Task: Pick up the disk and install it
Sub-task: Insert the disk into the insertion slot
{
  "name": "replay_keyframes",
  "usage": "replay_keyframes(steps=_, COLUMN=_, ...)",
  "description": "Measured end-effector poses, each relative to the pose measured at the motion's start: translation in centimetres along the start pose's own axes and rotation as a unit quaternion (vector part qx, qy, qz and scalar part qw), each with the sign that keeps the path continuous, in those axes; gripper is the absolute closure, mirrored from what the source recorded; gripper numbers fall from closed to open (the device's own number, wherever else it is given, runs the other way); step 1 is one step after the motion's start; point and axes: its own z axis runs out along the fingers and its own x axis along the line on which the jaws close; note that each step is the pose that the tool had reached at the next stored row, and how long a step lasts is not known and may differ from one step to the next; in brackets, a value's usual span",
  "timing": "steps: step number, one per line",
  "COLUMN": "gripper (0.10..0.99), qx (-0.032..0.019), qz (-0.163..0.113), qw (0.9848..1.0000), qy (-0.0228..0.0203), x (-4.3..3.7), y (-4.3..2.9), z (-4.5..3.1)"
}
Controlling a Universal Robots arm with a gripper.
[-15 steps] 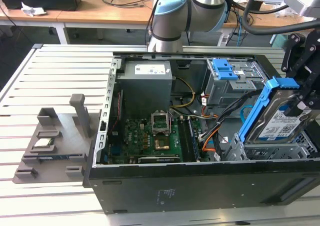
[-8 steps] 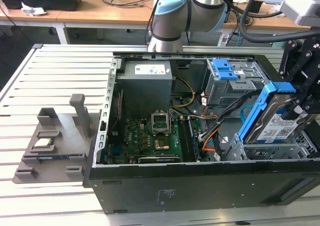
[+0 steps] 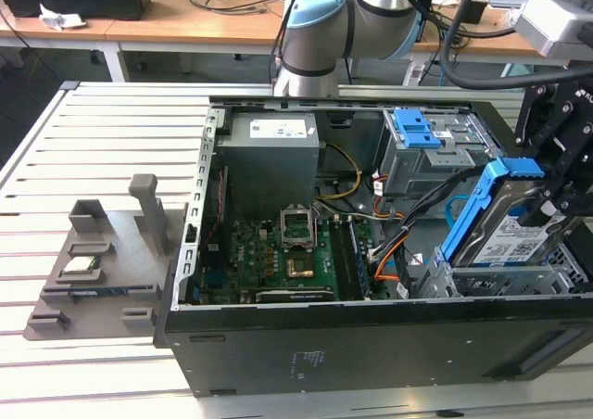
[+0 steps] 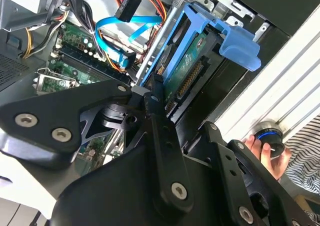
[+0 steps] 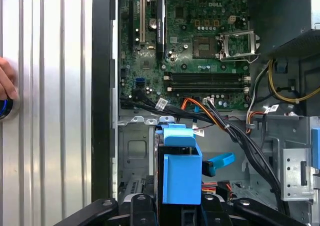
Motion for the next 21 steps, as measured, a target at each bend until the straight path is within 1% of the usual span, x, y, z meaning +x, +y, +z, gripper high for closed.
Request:
replay_keyframes(steps=1, gripper=0.729, qx=0.0, qz=0.0, qw=1.0, qy=0.0, x=0.0, y=-0.01, z=0.19)
replay_keyframes(steps=5, gripper=0.729, qx=0.0, qz=0.0, qw=1.0, qy=0.0, x=0.01, y=-0.02, z=0.52)
replay_keyframes(steps=8, gripper=0.729, qx=0.0, qz=0.0, qw=1.0, qy=0.0, x=0.01, y=-0.04, z=1.06)
replay_keyframes(steps=12, gripper=0.729, qx=0.0, qz=0.0, qw=1.0, qy=0.0, x=0.02, y=-0.06, z=1.46)
replay_keyframes(steps=19, gripper=0.729, qx=0.0, qz=0.0, qw=1.0, qy=-0.0001, x=0.02, y=-0.06, z=1.5)
replay_keyframes(steps=20, gripper=0.718, qx=0.0, qz=0.0, qw=1.0, qy=0.0001, x=0.02, y=-0.06, z=1.49)
replay_keyframes(steps=21, gripper=0.655, qx=0.0, qz=0.0, qw=1.0, qy=0.0001, x=0.02, y=-0.06, z=1.49)
